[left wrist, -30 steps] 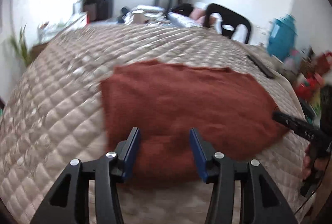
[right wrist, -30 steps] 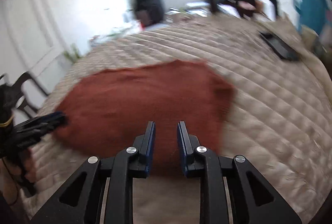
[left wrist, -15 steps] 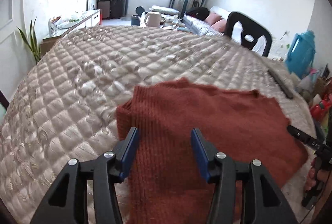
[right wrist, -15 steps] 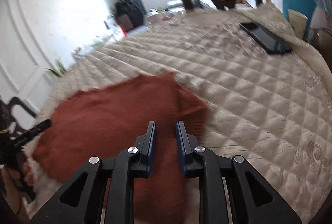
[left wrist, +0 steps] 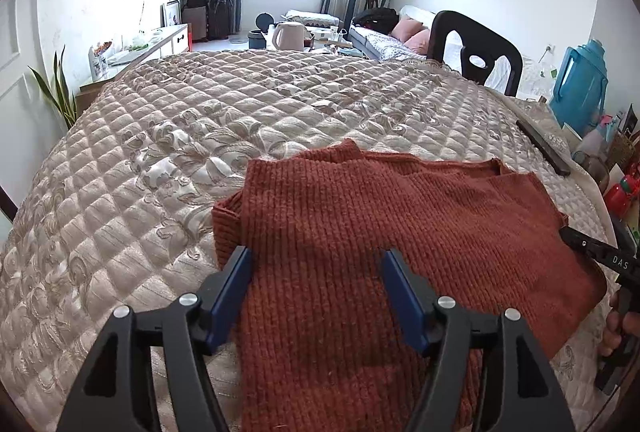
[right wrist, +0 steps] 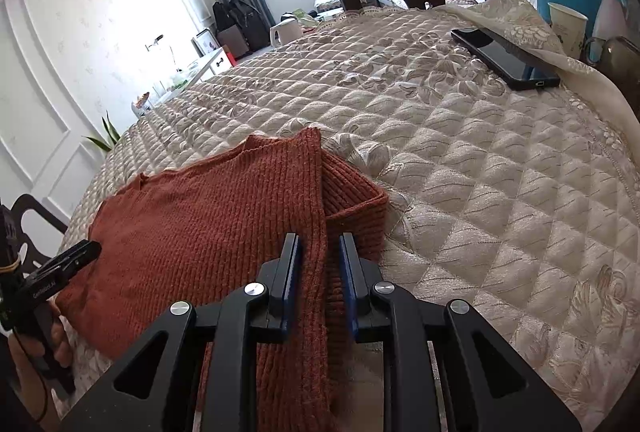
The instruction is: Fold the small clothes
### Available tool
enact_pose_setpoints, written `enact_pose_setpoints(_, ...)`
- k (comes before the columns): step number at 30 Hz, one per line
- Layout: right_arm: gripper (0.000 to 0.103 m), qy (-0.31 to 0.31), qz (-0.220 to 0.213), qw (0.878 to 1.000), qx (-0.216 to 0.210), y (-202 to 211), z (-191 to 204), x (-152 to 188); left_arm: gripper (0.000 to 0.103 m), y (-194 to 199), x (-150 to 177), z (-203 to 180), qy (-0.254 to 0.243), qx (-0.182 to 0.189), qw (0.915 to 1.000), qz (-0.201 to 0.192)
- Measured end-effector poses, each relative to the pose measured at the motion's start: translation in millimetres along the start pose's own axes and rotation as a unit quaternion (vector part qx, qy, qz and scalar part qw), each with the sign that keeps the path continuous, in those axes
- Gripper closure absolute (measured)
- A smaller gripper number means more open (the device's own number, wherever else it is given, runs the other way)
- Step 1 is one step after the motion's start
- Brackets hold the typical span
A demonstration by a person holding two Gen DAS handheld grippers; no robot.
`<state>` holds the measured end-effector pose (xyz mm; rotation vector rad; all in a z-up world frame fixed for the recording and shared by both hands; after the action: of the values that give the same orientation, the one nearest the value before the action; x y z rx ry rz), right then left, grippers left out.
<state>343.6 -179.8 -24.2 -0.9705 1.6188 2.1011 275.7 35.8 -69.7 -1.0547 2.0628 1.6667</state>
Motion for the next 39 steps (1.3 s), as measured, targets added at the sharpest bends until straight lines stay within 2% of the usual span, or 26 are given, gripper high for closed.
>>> enact_pose_setpoints(8, 0.082, -0.013, -0.005, 1.000, -0.013, 1, -2, -2, 0.027, -1, 1, -3, -0.008, 0.000, 1.0000, 0.002)
enact_pose_setpoints(10, 0.082, -0.005, -0.006, 1.000, 0.009, 6, 0, -3, 0.027, 1, 0, -2, -0.003, 0.007, 1.0000, 0.000)
enact_pose_setpoints(12, 0.082, 0.007, -0.024, 0.999, 0.043, 20, 5, -8, 0.027, 7, -4, 3, 0.014, 0.017, 0.9997, -0.014)
enact_pose_setpoints(13, 0.082, 0.010, -0.034, 0.998, 0.046, 27, 10, -10, 0.027, 12, -6, 6, 0.022, 0.024, 0.9993, -0.021)
enact_pose_setpoints(15, 0.082, 0.012, -0.060, 0.997, 0.040, 41, 25, -16, 0.027, 24, -10, 11, 0.035, 0.036, 0.9982, -0.032)
enact_pose_setpoints(17, 0.082, 0.026, -0.068, 0.997, 0.028, 48, 44, -18, 0.027, 38, -12, 13, 0.038, 0.042, 0.9973, -0.047)
enact_pose_setpoints(18, 0.082, 0.044, -0.059, 0.997, 0.016, 46, 60, -16, 0.028, 42, -11, 13, 0.036, 0.039, 0.9975, -0.048)
enact_pose_setpoints(20, 0.084, 0.082, -0.040, 0.996, -0.001, 37, 88, -12, 0.043, 46, -5, 8, 0.025, 0.039, 0.9982, -0.039)
enact_pose_setpoints(21, 0.086, 0.104, -0.032, 0.994, -0.010, 32, 103, -9, 0.045, 48, 0, 3, 0.016, 0.045, 0.9982, -0.036)
enact_pose_setpoints(23, 0.092, 0.136, -0.017, 0.990, -0.021, 22, 127, -4, 0.060, 49, 8, -5, 0.001, 0.052, 0.9981, -0.031)
enact_pose_setpoints(24, 0.094, 0.147, -0.012, 0.989, -0.022, 17, 134, -2, 0.063, 47, 13, -10, -0.008, 0.056, 0.9980, -0.027)
enact_pose_setpoints(26, 0.096, 0.165, 0.000, 0.986, -0.026, 5, 147, -1, 0.065, 41, 20, -14, -0.016, 0.062, 0.9979, -0.011)
enact_pose_setpoints(29, 0.096, 0.175, 0.024, 0.984, -0.022, -14, 150, 0, 0.065, 25, 32, -17, -0.028, 0.044, 0.9986, 0.012)
enact_pose_setpoints(39, 0.097, 0.175, 0.044, 0.984, -0.010, -57, 141, -27, 0.065, 25, 31, -13, -0.004, 0.069, 0.9974, 0.021)
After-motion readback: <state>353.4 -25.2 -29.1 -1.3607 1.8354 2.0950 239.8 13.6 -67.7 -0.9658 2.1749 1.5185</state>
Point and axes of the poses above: each gripper's, at about its wrist camera, not at the fingertips, and y roughly against the way its jaws point, z to its left, x to its underside, the point moved 8 cm from there along -y, roughly the way its jaws point, and after that the axes turned 13 degrees about y, right-handed, at the moved point
